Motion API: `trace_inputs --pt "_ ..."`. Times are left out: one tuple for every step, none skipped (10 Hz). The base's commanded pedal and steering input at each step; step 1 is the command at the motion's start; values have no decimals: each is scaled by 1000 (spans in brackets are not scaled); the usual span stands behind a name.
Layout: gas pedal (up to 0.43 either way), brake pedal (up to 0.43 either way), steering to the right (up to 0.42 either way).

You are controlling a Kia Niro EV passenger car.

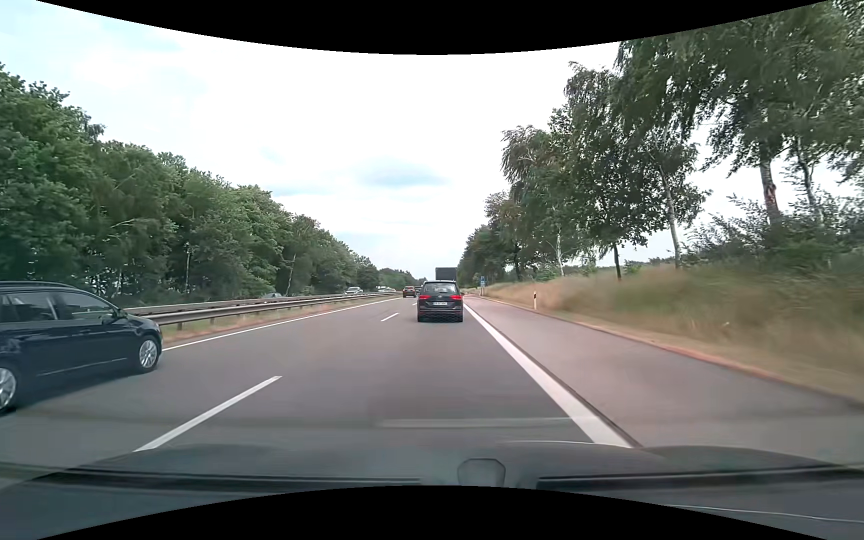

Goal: Follow the waypoints while adhering to traffic rules and regulations

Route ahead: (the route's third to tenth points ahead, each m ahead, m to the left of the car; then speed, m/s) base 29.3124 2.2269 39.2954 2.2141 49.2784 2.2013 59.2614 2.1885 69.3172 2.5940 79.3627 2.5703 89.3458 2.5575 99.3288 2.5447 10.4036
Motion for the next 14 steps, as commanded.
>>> trace_inputs --pt "157 0 -3" --pt "157 0 -2" --pt "157 0 -3" --pt "157 0 -3" --pt "157 0 -3" --pt "157 0 -3" --pt "157 0 -3" --pt "150 0 -3" --pt "150 0 -3" --pt "138 0 -3" --pt "130 0 -2" --pt "130 0 -2" --pt "130 0 -2" --pt "130 0 -2"
